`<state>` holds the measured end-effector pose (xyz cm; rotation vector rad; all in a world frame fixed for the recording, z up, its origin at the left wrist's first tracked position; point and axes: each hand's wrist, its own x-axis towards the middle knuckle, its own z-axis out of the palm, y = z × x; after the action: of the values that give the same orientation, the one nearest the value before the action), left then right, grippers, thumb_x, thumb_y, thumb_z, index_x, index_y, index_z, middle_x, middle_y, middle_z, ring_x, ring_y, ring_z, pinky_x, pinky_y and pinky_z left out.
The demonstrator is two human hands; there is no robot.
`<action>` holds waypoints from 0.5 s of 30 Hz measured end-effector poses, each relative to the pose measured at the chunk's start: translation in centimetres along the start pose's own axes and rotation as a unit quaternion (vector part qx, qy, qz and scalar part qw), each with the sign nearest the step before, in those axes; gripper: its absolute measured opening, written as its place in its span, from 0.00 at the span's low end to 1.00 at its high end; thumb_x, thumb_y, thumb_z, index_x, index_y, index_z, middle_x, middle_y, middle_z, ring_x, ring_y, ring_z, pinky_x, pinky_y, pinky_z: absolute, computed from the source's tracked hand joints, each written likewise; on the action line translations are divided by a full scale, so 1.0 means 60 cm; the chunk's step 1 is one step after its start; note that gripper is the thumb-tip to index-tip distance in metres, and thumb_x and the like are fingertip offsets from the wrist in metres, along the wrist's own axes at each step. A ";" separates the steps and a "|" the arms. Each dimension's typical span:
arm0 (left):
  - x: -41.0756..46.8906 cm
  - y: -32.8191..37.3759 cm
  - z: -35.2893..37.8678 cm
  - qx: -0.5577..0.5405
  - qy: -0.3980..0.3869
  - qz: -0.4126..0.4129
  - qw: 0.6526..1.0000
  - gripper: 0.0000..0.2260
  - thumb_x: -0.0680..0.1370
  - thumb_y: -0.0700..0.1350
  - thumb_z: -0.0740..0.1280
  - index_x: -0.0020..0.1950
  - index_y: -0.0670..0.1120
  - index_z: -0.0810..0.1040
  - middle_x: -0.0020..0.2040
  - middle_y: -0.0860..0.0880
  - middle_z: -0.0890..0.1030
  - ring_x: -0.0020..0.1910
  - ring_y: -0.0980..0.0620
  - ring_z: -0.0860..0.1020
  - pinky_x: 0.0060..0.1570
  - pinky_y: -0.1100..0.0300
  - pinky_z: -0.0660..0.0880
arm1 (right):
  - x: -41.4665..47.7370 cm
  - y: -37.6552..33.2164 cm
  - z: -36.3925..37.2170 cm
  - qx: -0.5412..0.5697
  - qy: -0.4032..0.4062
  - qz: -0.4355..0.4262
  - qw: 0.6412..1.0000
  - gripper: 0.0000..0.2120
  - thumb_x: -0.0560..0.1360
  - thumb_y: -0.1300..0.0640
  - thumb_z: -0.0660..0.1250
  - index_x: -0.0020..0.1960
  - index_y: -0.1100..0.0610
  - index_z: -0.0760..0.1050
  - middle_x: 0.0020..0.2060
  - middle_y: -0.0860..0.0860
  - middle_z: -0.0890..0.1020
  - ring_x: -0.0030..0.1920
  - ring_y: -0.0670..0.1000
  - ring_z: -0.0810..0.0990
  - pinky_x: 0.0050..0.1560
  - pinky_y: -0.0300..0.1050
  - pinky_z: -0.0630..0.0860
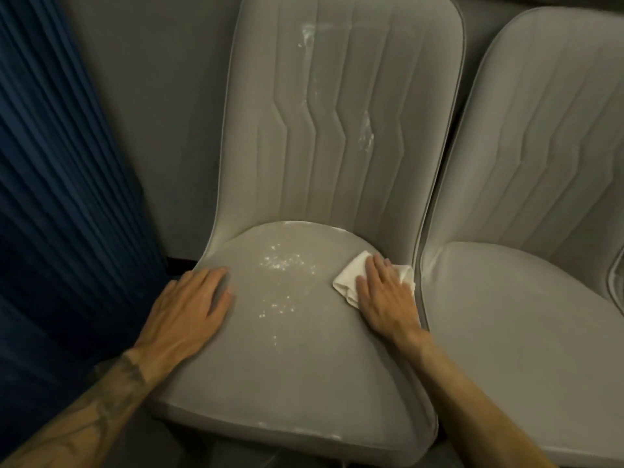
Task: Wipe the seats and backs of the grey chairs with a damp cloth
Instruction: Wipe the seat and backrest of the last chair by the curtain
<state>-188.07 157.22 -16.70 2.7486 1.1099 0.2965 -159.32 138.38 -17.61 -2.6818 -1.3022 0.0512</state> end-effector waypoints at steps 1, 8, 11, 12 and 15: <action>0.008 -0.002 0.001 -0.005 -0.001 -0.002 1.000 0.26 0.83 0.58 0.51 0.74 0.47 0.73 0.68 0.47 0.79 0.61 0.43 0.78 0.60 0.46 0.74 | -0.001 -0.008 0.003 0.015 0.002 0.003 1.000 0.28 0.87 0.47 0.48 0.84 0.58 0.52 0.84 0.54 0.55 0.83 0.56 0.53 0.81 0.55 0.54; 0.054 -0.008 0.019 -0.030 -0.010 -0.008 0.999 0.29 0.83 0.61 0.49 0.77 0.49 0.71 0.69 0.49 0.78 0.64 0.46 0.77 0.62 0.49 0.74 | 0.029 -0.014 0.022 0.011 -0.007 -0.008 1.000 0.27 0.87 0.46 0.46 0.84 0.55 0.53 0.83 0.52 0.57 0.83 0.55 0.56 0.80 0.53 0.56; 0.055 -0.009 0.026 -0.026 0.001 -0.006 1.000 0.34 0.79 0.64 0.43 0.77 0.50 0.72 0.68 0.51 0.78 0.63 0.47 0.77 0.62 0.49 0.74 | 0.110 -0.040 0.013 -0.012 0.010 0.020 1.000 0.26 0.87 0.48 0.47 0.82 0.57 0.56 0.82 0.53 0.60 0.82 0.55 0.57 0.80 0.55 0.52; 0.055 -0.010 0.027 -0.025 0.000 -0.009 1.000 0.35 0.79 0.65 0.43 0.78 0.50 0.71 0.68 0.51 0.78 0.64 0.47 0.77 0.62 0.49 0.74 | 0.125 -0.048 0.014 -0.021 0.016 0.018 0.999 0.26 0.87 0.48 0.47 0.82 0.57 0.56 0.82 0.53 0.60 0.82 0.55 0.57 0.80 0.57 0.49; 0.056 -0.009 0.028 -0.017 -0.014 -0.012 1.000 0.35 0.79 0.65 0.42 0.79 0.52 0.69 0.71 0.53 0.76 0.67 0.48 0.75 0.65 0.49 0.73 | 0.115 -0.037 0.021 0.020 0.009 -0.006 1.000 0.25 0.87 0.48 0.48 0.81 0.58 0.58 0.82 0.55 0.59 0.82 0.57 0.57 0.80 0.57 0.52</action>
<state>-185.67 159.83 -18.04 2.6988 1.1206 0.2705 -156.90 145.32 -18.22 -2.6344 -1.2989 0.0510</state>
